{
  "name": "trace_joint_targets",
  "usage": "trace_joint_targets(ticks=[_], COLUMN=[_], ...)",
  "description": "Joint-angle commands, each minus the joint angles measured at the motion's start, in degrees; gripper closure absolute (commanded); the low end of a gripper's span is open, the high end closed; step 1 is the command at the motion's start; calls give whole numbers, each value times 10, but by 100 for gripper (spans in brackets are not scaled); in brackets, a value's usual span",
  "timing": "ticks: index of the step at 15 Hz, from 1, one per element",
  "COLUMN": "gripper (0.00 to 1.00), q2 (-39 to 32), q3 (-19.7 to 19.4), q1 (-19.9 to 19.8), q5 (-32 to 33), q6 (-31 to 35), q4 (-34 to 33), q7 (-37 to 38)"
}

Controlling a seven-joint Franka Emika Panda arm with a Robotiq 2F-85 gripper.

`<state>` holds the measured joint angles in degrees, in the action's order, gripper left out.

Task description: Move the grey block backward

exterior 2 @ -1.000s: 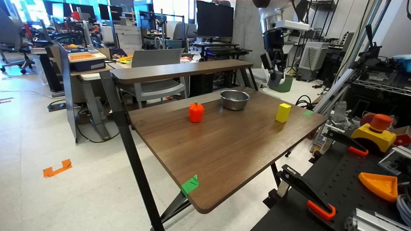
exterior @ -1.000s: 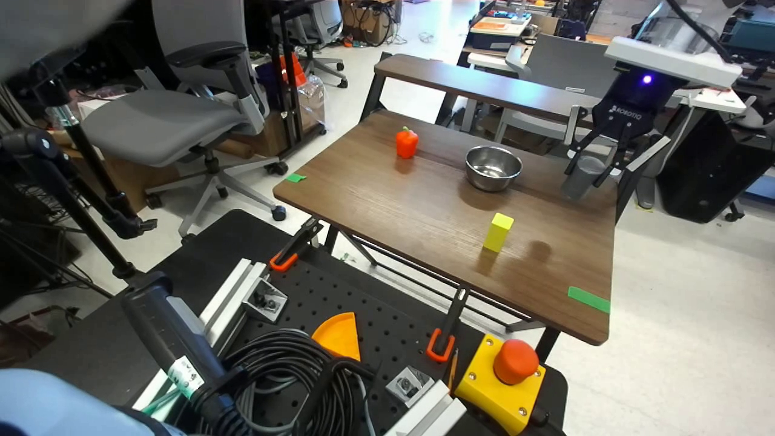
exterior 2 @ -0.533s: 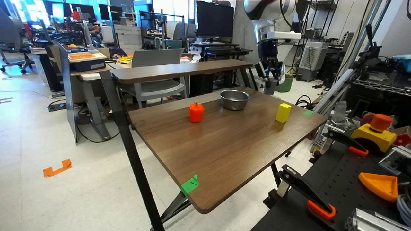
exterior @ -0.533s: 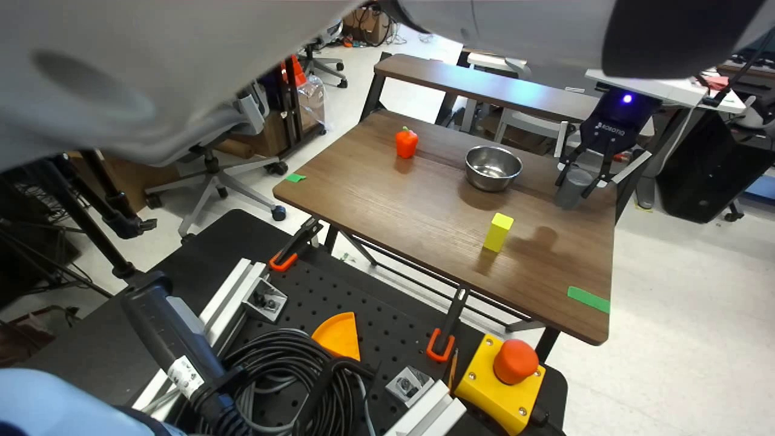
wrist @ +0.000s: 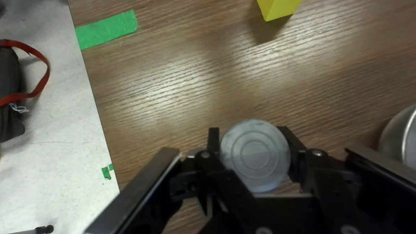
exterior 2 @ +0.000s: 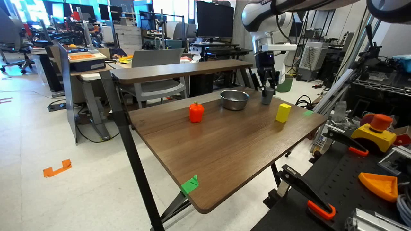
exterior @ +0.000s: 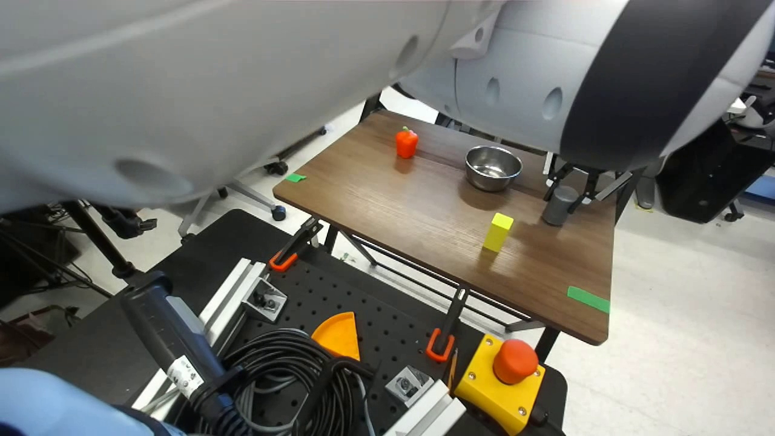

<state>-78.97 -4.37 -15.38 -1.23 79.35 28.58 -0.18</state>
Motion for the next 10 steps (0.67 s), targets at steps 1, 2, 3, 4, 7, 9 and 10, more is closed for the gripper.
trace_joint_targets(ticks=[1,2,3,4,7,9,10], gripper=[79,79,29,27,6,0,0], q2=[-48,-47,-20,-19,-4,10,17], q3=[8,9,10,10,20,26,27], q1=[-9,-9,-8,-8,-10,-12,-14], q5=[-7,-7,-8,-7,-15,-15,-14], q6=[-10,-8,15,11,-7,-22,-37], q4=[-74,-72,-24,-25,-18,-19,-15], q7=[19,23,23,21,3,-19,-30])
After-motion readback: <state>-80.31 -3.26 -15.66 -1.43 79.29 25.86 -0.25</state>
